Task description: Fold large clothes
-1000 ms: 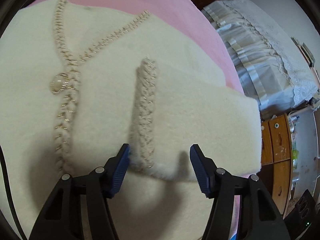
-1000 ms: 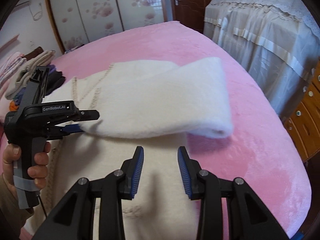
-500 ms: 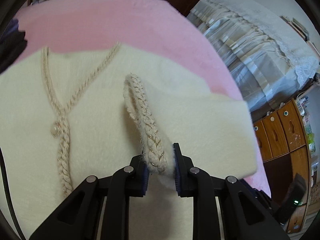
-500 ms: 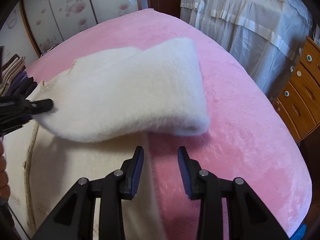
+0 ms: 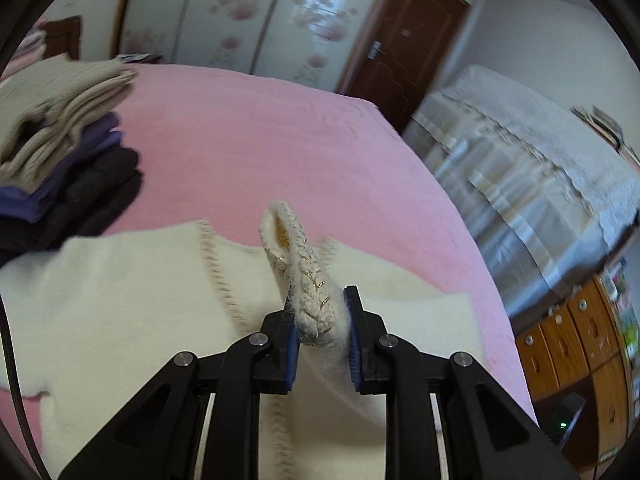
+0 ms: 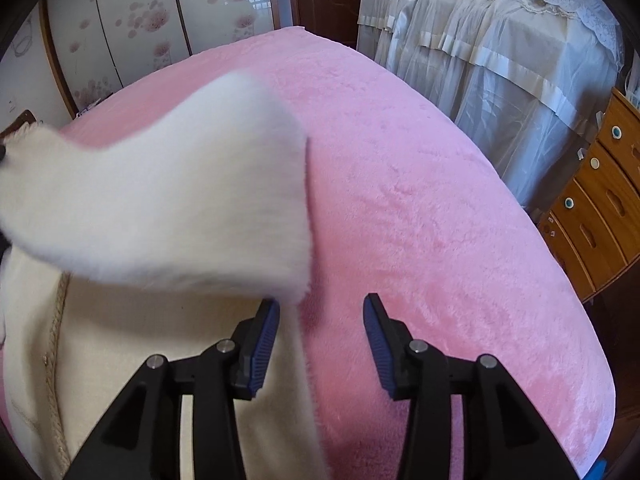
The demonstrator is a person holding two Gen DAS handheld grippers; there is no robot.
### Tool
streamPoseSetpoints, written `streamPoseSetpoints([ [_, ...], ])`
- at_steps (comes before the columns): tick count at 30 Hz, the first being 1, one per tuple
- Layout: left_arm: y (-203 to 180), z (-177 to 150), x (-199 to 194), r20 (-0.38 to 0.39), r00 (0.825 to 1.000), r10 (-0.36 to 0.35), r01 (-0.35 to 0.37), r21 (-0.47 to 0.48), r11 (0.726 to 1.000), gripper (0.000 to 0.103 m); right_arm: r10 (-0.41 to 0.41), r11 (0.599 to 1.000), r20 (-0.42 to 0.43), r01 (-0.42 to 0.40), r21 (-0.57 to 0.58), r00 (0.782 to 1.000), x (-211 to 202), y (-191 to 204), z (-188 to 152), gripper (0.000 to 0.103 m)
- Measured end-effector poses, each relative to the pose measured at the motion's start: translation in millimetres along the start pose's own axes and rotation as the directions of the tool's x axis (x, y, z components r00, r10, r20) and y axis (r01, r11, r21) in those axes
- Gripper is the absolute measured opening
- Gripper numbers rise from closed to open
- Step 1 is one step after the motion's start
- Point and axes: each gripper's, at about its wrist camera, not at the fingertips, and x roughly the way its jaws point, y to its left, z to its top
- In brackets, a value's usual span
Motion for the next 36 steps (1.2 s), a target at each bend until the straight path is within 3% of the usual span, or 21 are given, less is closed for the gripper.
streamPoseSetpoints([
  [2,29.4,-5.3,2.1,-0.011,1.0,0.027,-0.027,-0.031,0.999,0.018,0.031,0.999,-0.008,-0.031,0.006,0.999,3.3,-0.9,4.7,0.051],
  [6,77.5,-34.3,20.0,-0.071,0.993,0.093,-0.097,-0.05,0.994,0.018,0.013,0.999,-0.036,-0.015,-0.044,0.999,14.1,11.4,6.7,0.051],
  [9,97.4,-54.5,40.7,-0.127,0.985,0.114,-0.123,-0.061,0.991,0.018,-0.002,0.998,-0.041,0.0,-0.056,0.999,19.1,18.7,6.4,0.051],
  [13,106.7,-71.9,54.7,-0.138,0.982,0.127,-0.135,-0.05,0.99,0.018,-0.017,0.998,-0.011,0.017,-0.068,1.0,19.1,26.8,4.9,0.05],
  [14,106.4,-73.9,56.0,-0.133,0.982,0.136,-0.143,-0.041,0.989,0.018,-0.023,0.997,0.007,0.023,-0.077,1.0,17.9,29.7,4.1,0.047],
  [16,106.0,-75.3,57.9,-0.117,0.98,0.162,-0.166,-0.025,0.986,0.018,-0.046,0.994,0.018,0.047,-0.098,0.999,19.1,35.4,3.7,0.025],
  [17,106.4,-76.0,59.9,-0.117,0.977,0.176,-0.18,-0.023,0.983,0.018,-0.049,0.994,0.0,0.049,-0.101,0.999,22.4,37.5,2.9,0.022],
  [20,113.6,-82.5,68.7,-0.149,0.967,0.206,-0.213,-0.032,0.976,0.019,-0.075,0.993,-0.045,0.071,-0.092,0.996,29.6,38.2,0.7,0.022],
  [24,127.2,-87.9,73.3,-0.239,0.945,0.224,-0.236,-0.022,0.971,0.03,-0.049,0.995,-0.12,0.037,-0.096,0.992,20.1,34.5,3.5,0.025],
  [26,135.9,-83.9,62.7,-0.253,0.954,0.163,-0.183,-0.059,0.981,0.036,-0.002,0.994,-0.137,-0.013,-0.111,0.991,5.8,33.3,5.1,0.03],
  [29,150.8,-68.6,32.6,-0.172,0.978,0.116,-0.138,-0.123,0.983,0.045,0.052,0.986,-0.095,-0.066,-0.156,0.994,-26.7,34.2,10.2,0.033],
  [34,151.2,-44.4,18.7,-0.108,0.991,0.083,-0.1,-0.156,0.983,0.045,0.101,0.985,0.007,-0.099,-0.143,0.995,-53.1,33.7,38.4,0.036],
  [36,137.2,-40.9,27.6,-0.116,0.991,0.073,-0.088,-0.124,0.988,0.038,0.101,0.988,0.02,-0.098,-0.116,0.995,-41.2,36.3,56.6,0.036],
])
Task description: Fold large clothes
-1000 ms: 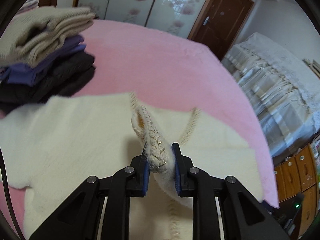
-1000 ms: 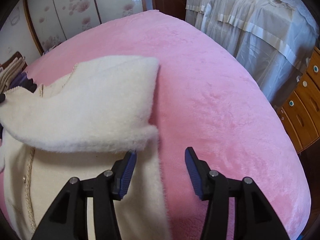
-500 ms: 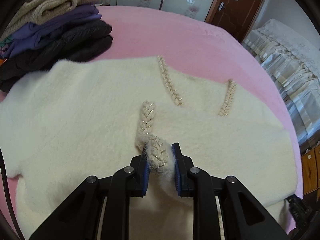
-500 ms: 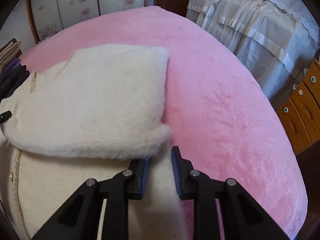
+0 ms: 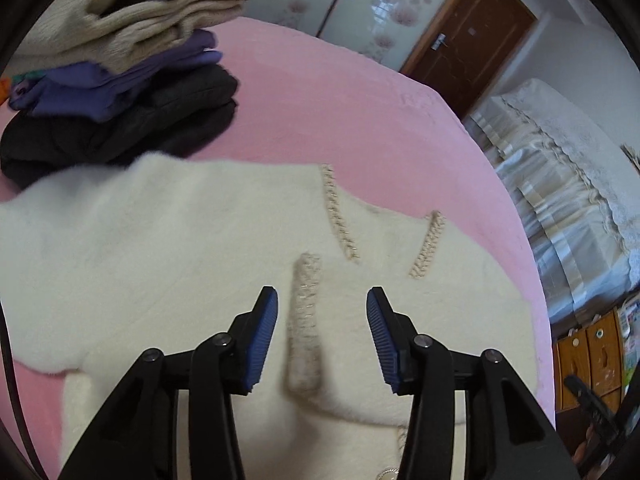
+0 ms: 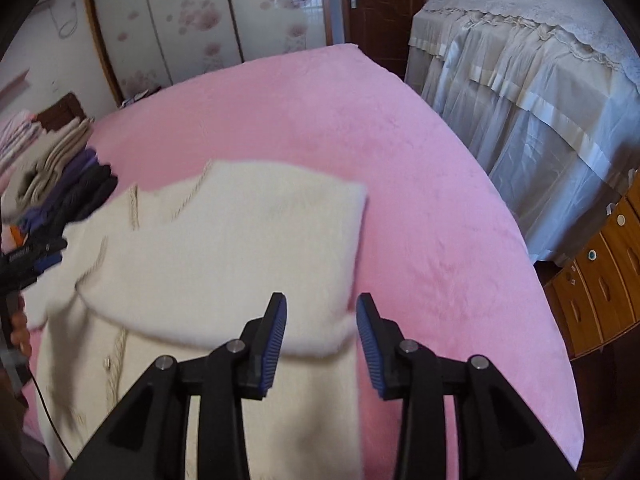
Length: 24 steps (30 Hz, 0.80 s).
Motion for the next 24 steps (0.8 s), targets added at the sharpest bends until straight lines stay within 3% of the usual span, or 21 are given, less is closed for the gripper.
streamPoseSetpoints([
  [2,-18.4,1.6,15.2,-0.033,0.999,-0.008,0.009,0.046,0.999,0.032,0.006,1.0,-0.006,-0.006,0.0,1.0,19.2,4.8,17.2,0.036],
  [6,-53.6,-0.5,48.2,-0.076,0.997,0.017,-0.009,0.105,0.994,0.032,0.013,1.0,-0.05,-0.014,-0.004,0.999,66.0,21.4,46.2,0.036],
  [10,-63.6,0.0,82.0,-0.125,0.991,0.054,-0.041,0.106,0.994,0.032,0.012,1.0,-0.069,-0.01,0.027,0.998,105.8,27.8,59.7,0.033],
  [12,-60.8,-1.0,97.7,-0.149,0.982,0.113,-0.096,0.118,0.988,0.032,-0.027,0.999,-0.094,0.031,0.033,0.995,122.6,23.9,62.1,0.032],
  [14,-51.9,-3.0,105.5,-0.161,0.977,0.141,-0.122,0.12,0.985,0.027,-0.093,0.995,-0.121,0.098,0.034,0.988,138.8,13.9,60.8,0.021],
  [16,-43.8,-3.8,106.1,-0.157,0.981,0.113,-0.097,0.106,0.99,0.025,-0.104,0.992,-0.135,0.112,0.053,0.985,146.5,-0.5,58.0,0.007],
  [18,-40.1,-5.2,105.1,-0.152,0.983,0.105,-0.088,0.113,0.99,0.022,-0.092,0.991,-0.127,0.104,0.085,0.988,145.3,-13.5,54.7,0.0],
  [22,-46.1,-7.4,100.1,-0.149,0.981,0.123,-0.101,0.148,0.984,0.023,-0.056,0.989,-0.129,0.072,0.127,0.99,137.9,-20.7,49.8,0.0],
  [23,-47.6,-7.7,97.8,-0.15,0.98,0.13,-0.108,0.15,0.983,0.025,-0.053,0.989,-0.131,0.07,0.133,0.99,133.7,-19.5,49.7,0.0],
  [24,-49.7,-7.9,94.6,-0.154,0.979,0.135,-0.112,0.152,0.982,0.035,-0.047,0.988,-0.131,0.065,0.138,0.99,127.2,-17.6,49.4,0.003],
])
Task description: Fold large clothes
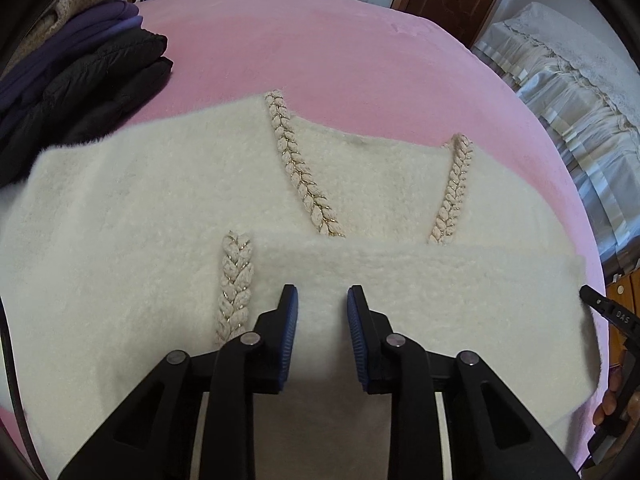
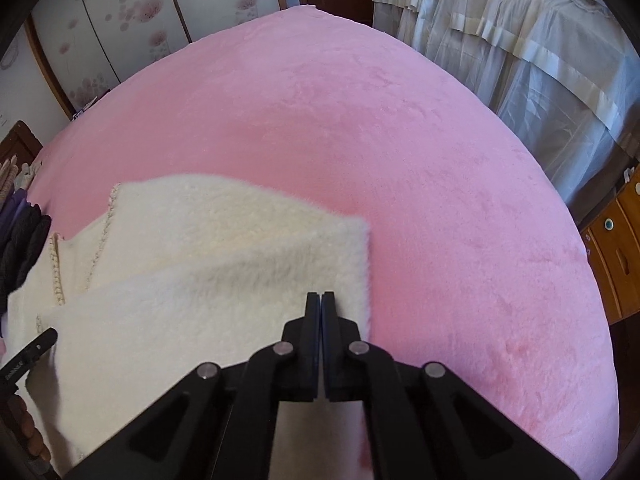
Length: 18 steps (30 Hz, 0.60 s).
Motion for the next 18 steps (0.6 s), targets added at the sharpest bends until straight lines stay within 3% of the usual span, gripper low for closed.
streamPoseSetpoints([
  [3,-4.4,-3.7,-22.2,0.026,1.0,-0.011,0.011,-0.006,1.0,0.063,0.037,0.999,0.01,-0.037,0.007,0.999,-23.1,7.1,-5.4,0.003],
  [8,-10.7,-13.9,-79.4,0.105,0.993,-0.055,0.056,-0.003,0.998,0.081,0.101,0.995,0.074,-0.102,0.004,0.992,-76.0,27.1,-24.9,0.003],
  [15,-9.3,-32.2,-156.9,0.185,0.98,-0.079,0.078,0.013,0.997,0.089,0.187,0.981,0.077,-0.19,0.031,0.979,-130.5,53.1,-58.4,0.01],
  [18,-6.4,-40.5,-191.4,0.237,0.968,-0.083,0.077,0.037,0.996,0.089,0.231,0.972,0.126,-0.235,0.02,0.965,-157.8,63.0,-72.7,0.017],
])
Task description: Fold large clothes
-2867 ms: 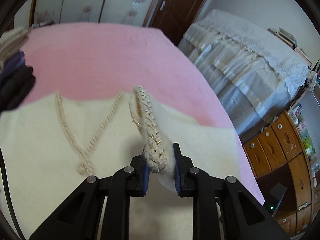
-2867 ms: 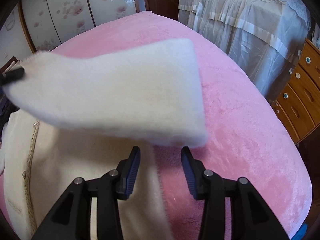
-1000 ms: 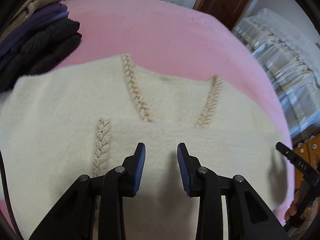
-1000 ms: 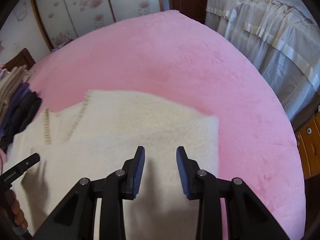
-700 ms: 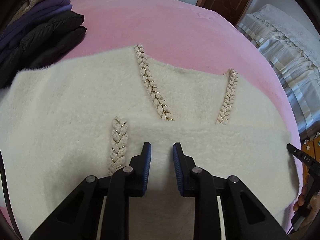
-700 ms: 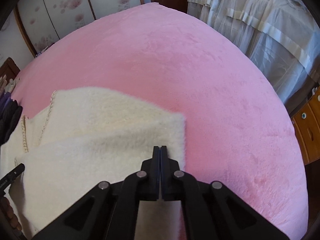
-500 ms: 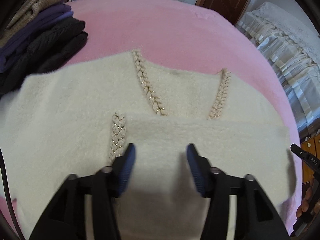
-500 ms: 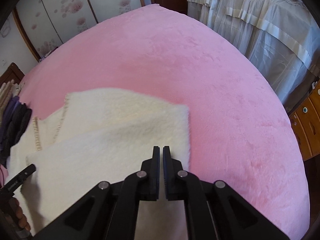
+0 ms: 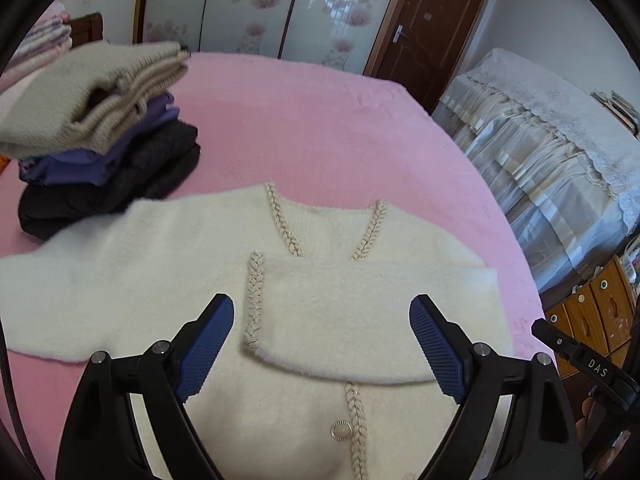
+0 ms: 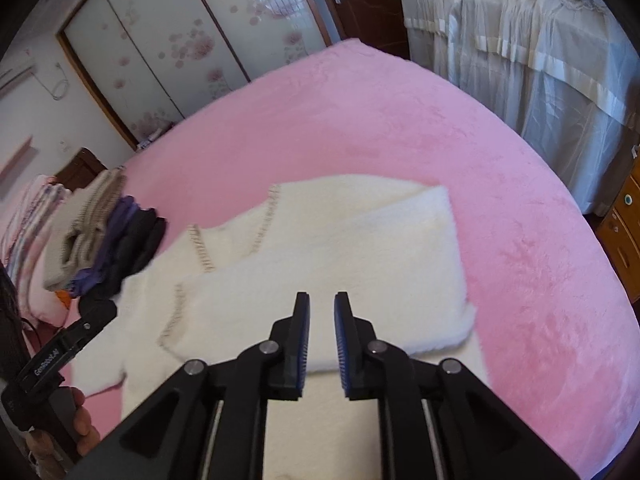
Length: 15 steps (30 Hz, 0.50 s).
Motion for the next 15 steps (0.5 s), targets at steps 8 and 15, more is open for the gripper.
streamPoseSetpoints([
  [8,7.8,-6.6,-95.1,0.116,0.993,0.009,-0.013,0.035,0.999,0.089,0.055,0.997,0.16,-0.045,-0.064,0.986,-65.4,51.8,-25.9,0.02],
  [15,59.1,-30.0,-150.4,0.093,0.996,0.005,-0.001,-0.04,0.999,0.089,0.069,0.988,0.134,-0.049,-0.144,0.989,-88.9,100.5,-53.4,0.021],
])
